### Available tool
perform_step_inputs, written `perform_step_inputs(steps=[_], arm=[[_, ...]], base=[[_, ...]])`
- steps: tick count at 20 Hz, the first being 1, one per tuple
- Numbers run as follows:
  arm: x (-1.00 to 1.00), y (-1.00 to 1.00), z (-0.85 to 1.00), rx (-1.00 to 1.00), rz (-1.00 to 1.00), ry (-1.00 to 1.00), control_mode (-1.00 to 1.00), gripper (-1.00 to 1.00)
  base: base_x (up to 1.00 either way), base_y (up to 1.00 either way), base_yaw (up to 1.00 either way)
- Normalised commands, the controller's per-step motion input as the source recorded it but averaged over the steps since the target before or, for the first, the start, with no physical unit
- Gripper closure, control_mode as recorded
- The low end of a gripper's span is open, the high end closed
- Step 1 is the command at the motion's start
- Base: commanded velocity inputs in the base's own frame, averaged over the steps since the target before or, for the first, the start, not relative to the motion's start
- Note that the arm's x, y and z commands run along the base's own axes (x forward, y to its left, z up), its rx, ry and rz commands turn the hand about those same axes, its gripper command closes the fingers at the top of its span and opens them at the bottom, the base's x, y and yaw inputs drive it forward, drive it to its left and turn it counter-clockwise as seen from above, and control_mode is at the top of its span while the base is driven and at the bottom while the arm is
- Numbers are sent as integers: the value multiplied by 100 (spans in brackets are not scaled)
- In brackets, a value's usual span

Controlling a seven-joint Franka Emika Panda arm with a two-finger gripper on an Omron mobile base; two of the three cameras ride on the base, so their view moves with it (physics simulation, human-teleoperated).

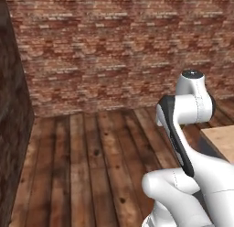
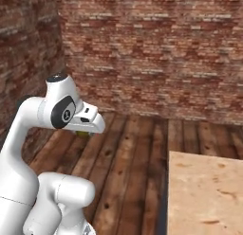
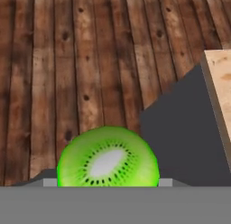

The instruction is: Pick up the tangerine and kiwi from the fridge and place one fruit on each plate on the dining counter.

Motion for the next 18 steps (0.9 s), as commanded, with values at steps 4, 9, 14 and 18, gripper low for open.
perform_step_inputs(steps=[4,9,14,18], arm=[[0,0,0,0,0,0,100,100],[0,0,0,0,0,0,100,100],[0,0,0,0,0,0,100,100],[0,0,0,0,0,0,100,100]], base=[[100,31,-24],[100,37,-45],[100,37,-49],[99,55,-56]])
